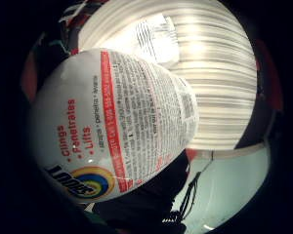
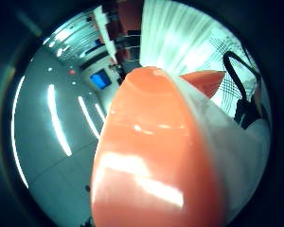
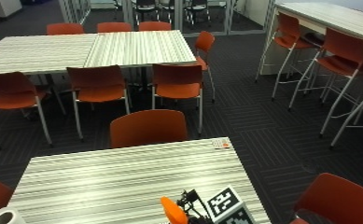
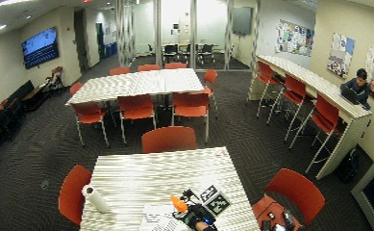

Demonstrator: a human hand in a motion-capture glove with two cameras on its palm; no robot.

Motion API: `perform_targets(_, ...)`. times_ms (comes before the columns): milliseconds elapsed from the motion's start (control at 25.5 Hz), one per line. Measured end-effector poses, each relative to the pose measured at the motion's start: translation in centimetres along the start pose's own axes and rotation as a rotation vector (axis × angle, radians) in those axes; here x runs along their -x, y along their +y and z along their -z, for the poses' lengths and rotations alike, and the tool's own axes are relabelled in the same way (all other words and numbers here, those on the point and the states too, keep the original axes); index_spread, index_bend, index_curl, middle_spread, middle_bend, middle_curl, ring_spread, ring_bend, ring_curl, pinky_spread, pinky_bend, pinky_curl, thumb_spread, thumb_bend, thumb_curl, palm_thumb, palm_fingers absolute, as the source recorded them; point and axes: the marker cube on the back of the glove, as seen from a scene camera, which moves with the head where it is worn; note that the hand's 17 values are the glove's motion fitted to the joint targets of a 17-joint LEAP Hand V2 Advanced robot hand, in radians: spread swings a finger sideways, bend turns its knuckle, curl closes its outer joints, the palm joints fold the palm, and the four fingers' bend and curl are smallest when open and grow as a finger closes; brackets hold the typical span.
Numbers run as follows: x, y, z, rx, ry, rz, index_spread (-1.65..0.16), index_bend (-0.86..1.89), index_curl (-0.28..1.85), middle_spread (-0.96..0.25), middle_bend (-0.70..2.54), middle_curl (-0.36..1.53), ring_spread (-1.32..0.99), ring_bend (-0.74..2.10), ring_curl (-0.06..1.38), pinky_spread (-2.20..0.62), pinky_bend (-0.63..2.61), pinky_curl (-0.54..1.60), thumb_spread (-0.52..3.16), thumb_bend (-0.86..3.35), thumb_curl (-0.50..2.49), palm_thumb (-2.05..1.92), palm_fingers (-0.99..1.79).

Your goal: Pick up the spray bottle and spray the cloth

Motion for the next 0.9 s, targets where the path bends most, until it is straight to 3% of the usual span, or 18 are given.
perform_targets(392, 0.5, 3.0, 1.6, -0.212, -0.311, 0.306, -0.17, 0.43, 0.61, -0.08, 0.51, 0.57, -0.21, 0.49, 0.5, 0.04, 0.11, 0.18, 0.35, -0.02, 0.83, 1.14, 1.01)
perform_targets(902, 2.2, 2.3, 0.9, -0.267, -0.283, 0.304, -0.18, 0.41, 0.62, -0.09, 0.5, 0.58, -0.21, 0.47, 0.5, 0.05, 0.11, 0.18, 0.36, -0.02, 0.83, 1.14, 1.01)
